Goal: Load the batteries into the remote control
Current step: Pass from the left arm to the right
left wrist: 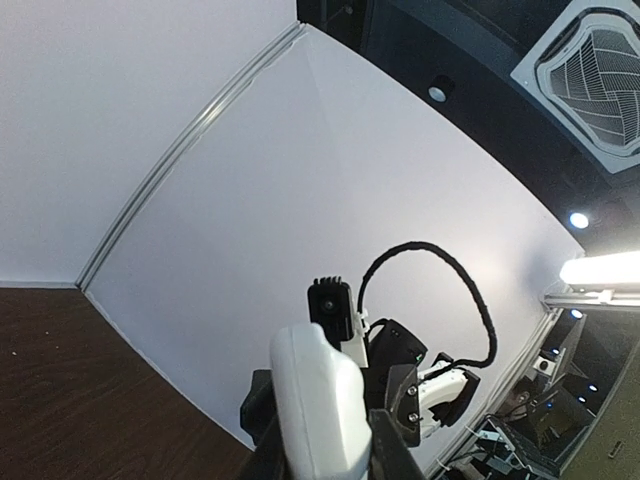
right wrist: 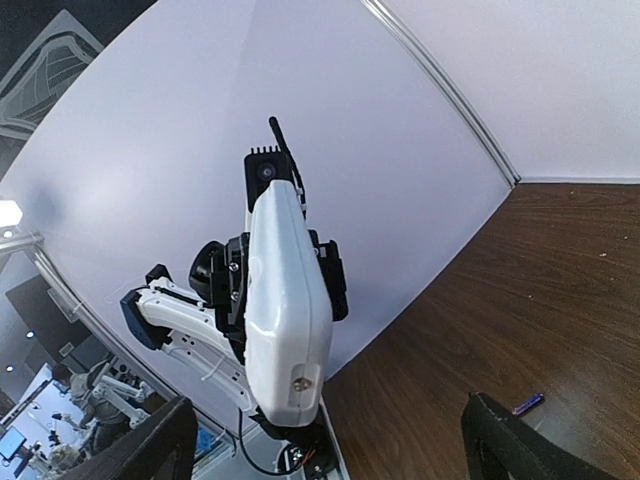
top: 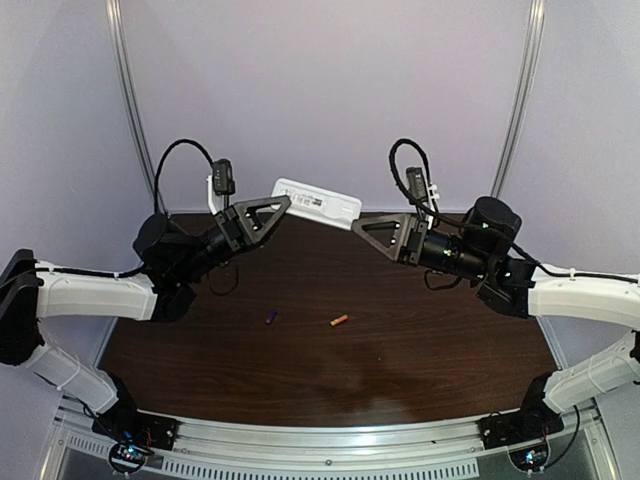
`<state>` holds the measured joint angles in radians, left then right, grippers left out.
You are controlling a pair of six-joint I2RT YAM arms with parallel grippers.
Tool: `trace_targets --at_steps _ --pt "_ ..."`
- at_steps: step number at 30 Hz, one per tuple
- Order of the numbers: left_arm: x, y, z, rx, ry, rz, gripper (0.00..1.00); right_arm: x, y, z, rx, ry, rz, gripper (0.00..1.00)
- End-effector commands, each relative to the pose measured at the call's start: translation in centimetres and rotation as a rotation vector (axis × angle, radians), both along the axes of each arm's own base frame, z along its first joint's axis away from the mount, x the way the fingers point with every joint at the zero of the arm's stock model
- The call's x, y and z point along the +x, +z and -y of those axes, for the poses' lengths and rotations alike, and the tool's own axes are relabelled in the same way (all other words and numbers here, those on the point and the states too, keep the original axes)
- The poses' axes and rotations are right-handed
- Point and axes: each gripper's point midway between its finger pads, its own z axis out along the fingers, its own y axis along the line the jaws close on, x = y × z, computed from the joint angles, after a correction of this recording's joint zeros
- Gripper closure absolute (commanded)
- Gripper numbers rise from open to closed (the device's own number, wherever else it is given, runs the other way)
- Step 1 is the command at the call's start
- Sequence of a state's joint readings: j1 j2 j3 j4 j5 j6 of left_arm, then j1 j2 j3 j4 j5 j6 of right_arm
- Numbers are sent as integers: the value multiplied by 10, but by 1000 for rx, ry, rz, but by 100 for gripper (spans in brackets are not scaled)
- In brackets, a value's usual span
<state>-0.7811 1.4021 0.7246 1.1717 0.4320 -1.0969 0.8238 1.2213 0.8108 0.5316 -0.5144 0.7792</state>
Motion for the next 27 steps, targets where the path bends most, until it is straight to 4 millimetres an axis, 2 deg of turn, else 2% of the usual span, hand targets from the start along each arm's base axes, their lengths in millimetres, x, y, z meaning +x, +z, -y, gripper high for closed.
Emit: trace_targets --at_steps 1,6,13,21,22,24,27 --pt "-10 17 -4 -98 -17 42 100 -13 32 -6 125 95 41 10" --pt "-12 13 5 -106 -43 33 100 -12 38 -14 166 135 30 22" --pt "-10 7 12 -80 -33 21 100 -9 39 -18 166 134 21 54" --pt "-12 -2 14 -58 -37 12 100 -12 38 -15 156 143 25 82" --pt "-12 -4 14 -52 -36 6 94 -12 37 -15 152 142 23 86" --pt "-13 -6 14 -36 -32 10 69 -12 36 -14 149 143 20 91" --pt "-13 -10 14 47 -4 33 38 -12 36 -10 128 153 12 97"
